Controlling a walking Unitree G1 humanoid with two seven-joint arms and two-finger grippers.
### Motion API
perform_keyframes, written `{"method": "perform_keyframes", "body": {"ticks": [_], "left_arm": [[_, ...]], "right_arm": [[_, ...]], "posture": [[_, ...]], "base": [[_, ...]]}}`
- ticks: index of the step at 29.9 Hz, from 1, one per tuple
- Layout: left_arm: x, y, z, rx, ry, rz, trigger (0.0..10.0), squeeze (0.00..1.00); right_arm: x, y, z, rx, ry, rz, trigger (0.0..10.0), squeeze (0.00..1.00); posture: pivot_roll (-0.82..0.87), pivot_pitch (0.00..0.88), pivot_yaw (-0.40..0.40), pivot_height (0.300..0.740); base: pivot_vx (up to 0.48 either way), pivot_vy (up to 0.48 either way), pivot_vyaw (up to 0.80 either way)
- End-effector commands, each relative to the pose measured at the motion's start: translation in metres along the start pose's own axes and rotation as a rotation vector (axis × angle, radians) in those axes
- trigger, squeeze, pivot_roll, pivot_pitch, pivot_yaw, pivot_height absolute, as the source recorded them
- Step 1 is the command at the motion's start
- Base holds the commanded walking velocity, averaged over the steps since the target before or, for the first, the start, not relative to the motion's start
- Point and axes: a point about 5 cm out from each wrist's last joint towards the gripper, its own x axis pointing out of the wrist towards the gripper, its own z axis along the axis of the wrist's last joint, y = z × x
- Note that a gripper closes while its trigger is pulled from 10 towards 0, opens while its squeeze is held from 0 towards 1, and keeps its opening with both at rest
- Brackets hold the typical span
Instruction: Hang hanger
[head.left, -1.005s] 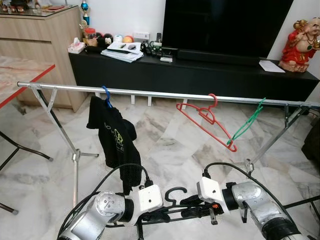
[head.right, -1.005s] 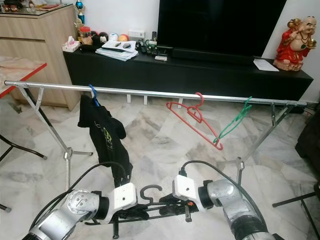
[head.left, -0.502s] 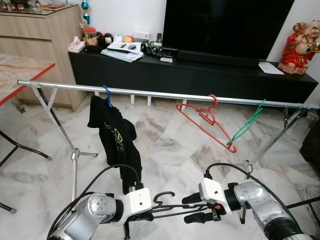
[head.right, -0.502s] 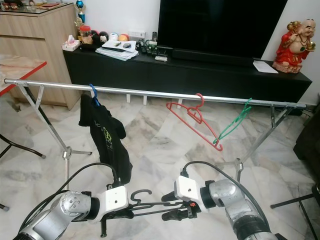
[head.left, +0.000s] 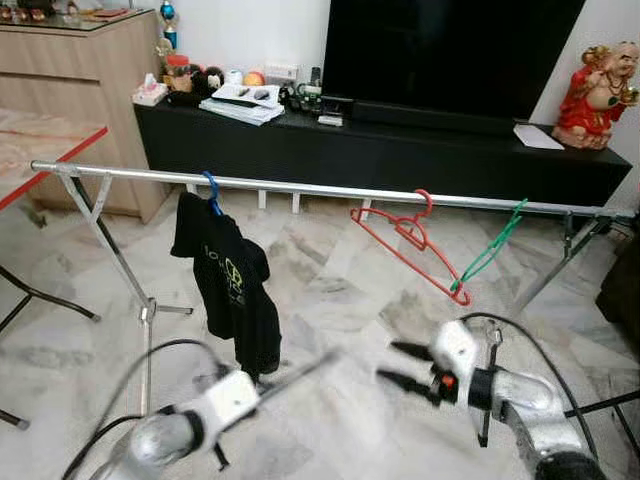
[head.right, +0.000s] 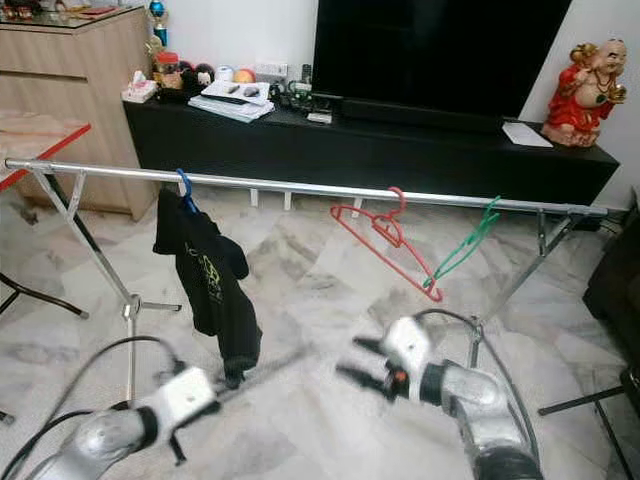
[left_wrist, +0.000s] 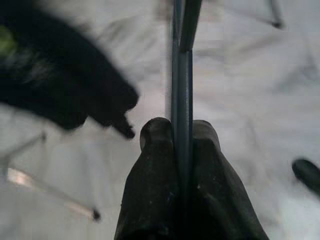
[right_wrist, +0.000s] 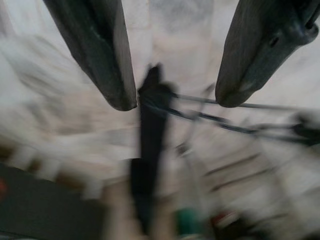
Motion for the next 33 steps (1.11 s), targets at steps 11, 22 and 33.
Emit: {"method": "perform_keyframes", "body": {"ticks": [11,22,33], "left_arm": [[-0.011,-0.012,-0.010,-0.375,-0.093,0.221,10.0,0.00],[-0.014,-0.008,-0.007,-0.455,-0.141,0.352,10.0,0.00],[-0.008,-0.019,0.006,-0.392,-0.154,0.278,10.0,0.00]], "right_arm": [[-0.039,0.027,-0.113,0.422,0.320,-0.677,10.0,0.00],[-0.072,0.058,-0.160,0.604,0.528,-0.896,10.0,0.00],[-0.056,0.092,-0.173,0.572,0.662,-0.842,10.0,0.00]], "posture": [[0.09,0.000,-0.060,0.740],[0.10,0.000,-0.050,0.740],[0.10,0.000,-0.033,0.740]], "base": [[0.000,0.000,0.00],[0.000,0.000,0.00],[0.044,0.000,0.00]]}}
